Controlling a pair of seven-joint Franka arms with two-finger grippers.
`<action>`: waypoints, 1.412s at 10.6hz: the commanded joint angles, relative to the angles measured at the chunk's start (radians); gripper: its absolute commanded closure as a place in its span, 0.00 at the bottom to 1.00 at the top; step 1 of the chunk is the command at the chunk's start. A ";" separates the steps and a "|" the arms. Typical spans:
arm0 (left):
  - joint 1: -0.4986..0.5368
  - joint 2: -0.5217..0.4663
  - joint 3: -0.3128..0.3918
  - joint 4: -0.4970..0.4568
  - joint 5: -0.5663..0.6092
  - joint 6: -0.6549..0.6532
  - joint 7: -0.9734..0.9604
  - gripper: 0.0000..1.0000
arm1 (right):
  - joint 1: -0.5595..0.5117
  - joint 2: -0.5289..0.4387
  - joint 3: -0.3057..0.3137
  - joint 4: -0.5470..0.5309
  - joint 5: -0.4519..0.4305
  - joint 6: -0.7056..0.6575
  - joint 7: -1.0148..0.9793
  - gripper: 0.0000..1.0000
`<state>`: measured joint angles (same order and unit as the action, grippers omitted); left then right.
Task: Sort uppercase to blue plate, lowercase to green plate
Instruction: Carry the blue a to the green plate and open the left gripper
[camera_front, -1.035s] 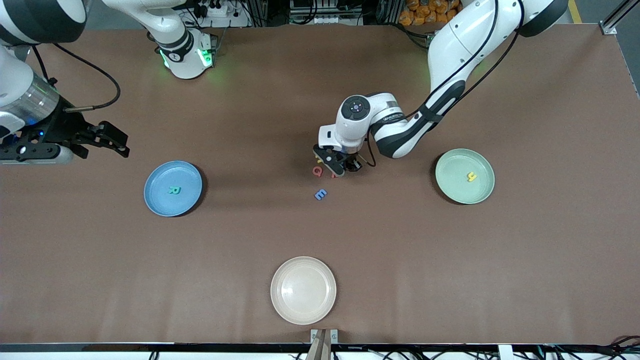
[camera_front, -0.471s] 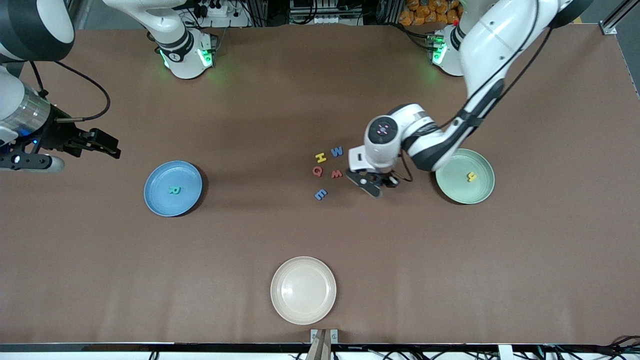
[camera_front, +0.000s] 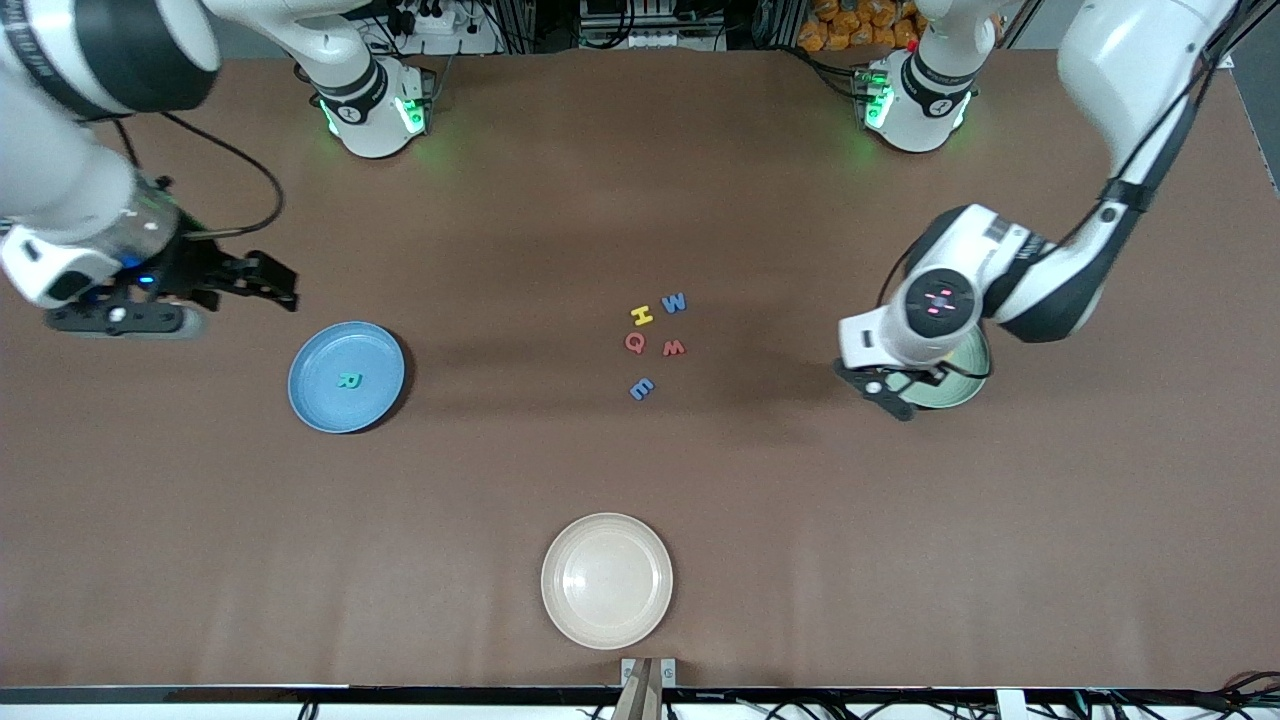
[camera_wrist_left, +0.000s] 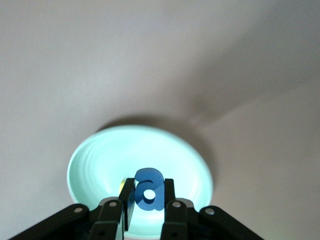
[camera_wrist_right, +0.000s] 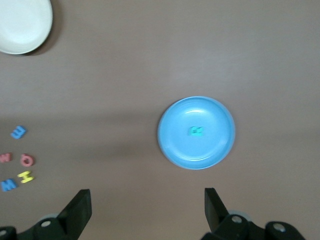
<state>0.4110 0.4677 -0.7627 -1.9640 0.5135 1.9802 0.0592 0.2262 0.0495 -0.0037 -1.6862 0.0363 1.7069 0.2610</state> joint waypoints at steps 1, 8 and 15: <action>0.074 -0.031 -0.018 -0.085 -0.030 0.008 0.010 1.00 | 0.128 0.081 -0.002 0.046 0.000 0.013 0.168 0.00; 0.094 -0.015 0.037 -0.076 -0.124 0.019 -0.004 0.28 | 0.410 0.312 0.007 0.033 0.013 0.259 0.532 0.00; -0.121 -0.139 0.316 0.170 -0.380 -0.148 0.005 0.17 | 0.519 0.561 0.060 0.036 0.002 0.565 0.603 0.19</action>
<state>0.3662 0.3542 -0.5167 -1.8433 0.1829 1.8879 0.0605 0.7472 0.5832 0.0480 -1.6777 0.0381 2.2676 0.8601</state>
